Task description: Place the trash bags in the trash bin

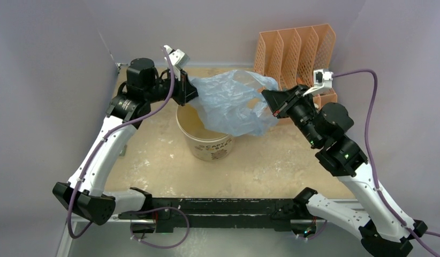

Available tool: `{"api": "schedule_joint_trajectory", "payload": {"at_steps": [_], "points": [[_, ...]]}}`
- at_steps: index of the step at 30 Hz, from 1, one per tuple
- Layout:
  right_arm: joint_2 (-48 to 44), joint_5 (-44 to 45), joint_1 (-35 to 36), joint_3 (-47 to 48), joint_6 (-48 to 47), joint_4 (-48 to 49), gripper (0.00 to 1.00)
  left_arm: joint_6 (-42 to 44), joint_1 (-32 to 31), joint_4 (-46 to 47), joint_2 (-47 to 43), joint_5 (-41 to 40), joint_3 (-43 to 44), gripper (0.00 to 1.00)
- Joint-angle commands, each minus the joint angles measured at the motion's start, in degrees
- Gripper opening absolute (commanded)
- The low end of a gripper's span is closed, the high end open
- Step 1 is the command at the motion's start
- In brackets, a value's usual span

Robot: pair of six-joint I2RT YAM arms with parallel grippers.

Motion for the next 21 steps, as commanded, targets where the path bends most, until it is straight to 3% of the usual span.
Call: {"api": "schedule_joint_trajectory", "payload": {"at_steps": [1, 6, 8, 12, 15, 21], "points": [[0.6, 0.3, -0.1, 3.3, -2.0, 0.9, 0.00, -5.7, 3.0, 0.9, -0.5, 16.0, -2.3, 0.00], [2.1, -0.9, -0.1, 3.9, -2.3, 1.2, 0.00, -9.7, 4.0, 6.7, -0.1, 25.1, -6.8, 0.00], [2.6, -1.4, -0.1, 4.3, -2.4, 1.3, 0.00, -9.8, 4.0, 5.9, 1.0, 24.1, -8.0, 0.00], [2.8, -0.5, -0.1, 4.5, -2.7, 1.5, 0.00, -13.5, 4.0, 13.3, -1.0, 21.0, -15.5, 0.00], [3.4, -0.7, -0.1, 5.4, -3.1, 1.7, 0.00, -12.8, 4.0, 12.0, 0.0, 18.3, -16.9, 0.00], [5.6, 8.1, -0.1, 9.0, -2.2, -3.1, 0.00, -9.8, 4.0, 13.4, -6.1, 14.8, -17.0, 0.39]]}}
